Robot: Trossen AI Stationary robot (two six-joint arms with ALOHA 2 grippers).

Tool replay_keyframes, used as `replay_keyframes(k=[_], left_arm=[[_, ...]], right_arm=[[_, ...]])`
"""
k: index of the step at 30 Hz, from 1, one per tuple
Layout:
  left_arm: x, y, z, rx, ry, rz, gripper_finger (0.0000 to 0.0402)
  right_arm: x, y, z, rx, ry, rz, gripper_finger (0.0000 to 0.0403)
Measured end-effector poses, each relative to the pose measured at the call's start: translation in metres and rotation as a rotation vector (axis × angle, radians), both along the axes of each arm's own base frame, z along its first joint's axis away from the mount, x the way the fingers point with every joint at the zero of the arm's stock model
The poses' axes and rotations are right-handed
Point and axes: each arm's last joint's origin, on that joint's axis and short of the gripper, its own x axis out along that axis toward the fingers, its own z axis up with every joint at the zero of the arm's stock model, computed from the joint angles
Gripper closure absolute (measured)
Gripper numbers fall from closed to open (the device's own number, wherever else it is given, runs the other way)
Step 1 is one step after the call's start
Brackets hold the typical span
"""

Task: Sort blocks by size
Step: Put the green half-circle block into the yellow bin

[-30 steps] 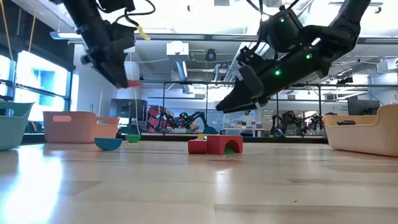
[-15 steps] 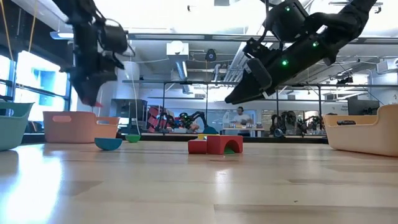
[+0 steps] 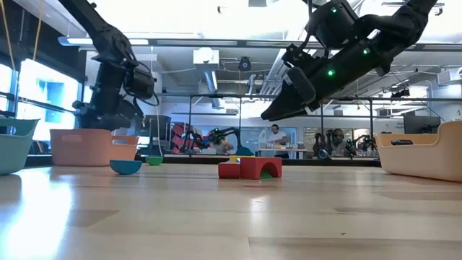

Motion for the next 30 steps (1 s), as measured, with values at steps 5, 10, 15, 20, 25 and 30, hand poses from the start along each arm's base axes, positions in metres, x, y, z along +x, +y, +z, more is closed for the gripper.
replay_keyframes(k=[5, 10, 15, 20, 25, 30], left_arm=[[-0.004, 0.002, 0.012, 0.016, -0.021, -0.007, 0.0162], [-0.005, -0.004, 0.043, 0.087, -0.081, -0.013, 0.0156], [-0.003, -0.026, 0.077, 0.234, -0.216, -0.079, 0.0158], [0.009, -0.056, 0.089, 0.401, -0.464, -0.224, 0.0158], [0.026, -0.090, 0.077, 0.451, -0.741, -0.416, 0.0158], [0.045, -0.119, 0.055, 0.495, -0.954, -0.649, 0.0158]], right_arm=[[0.000, 0.003, 0.000, 0.000, 0.000, 0.011, 0.0137], [-0.001, 0.003, 0.007, 0.000, -0.026, 0.011, 0.0137], [-0.004, 0.003, 0.018, 0.011, -0.076, 0.002, 0.0137], [-0.004, 0.003, 0.020, 0.010, -0.091, 0.003, 0.0137], [-0.004, 0.004, 0.020, 0.016, -0.091, 0.014, 0.0137], [-0.004, 0.003, 0.020, 0.014, -0.089, 0.022, 0.0137]])
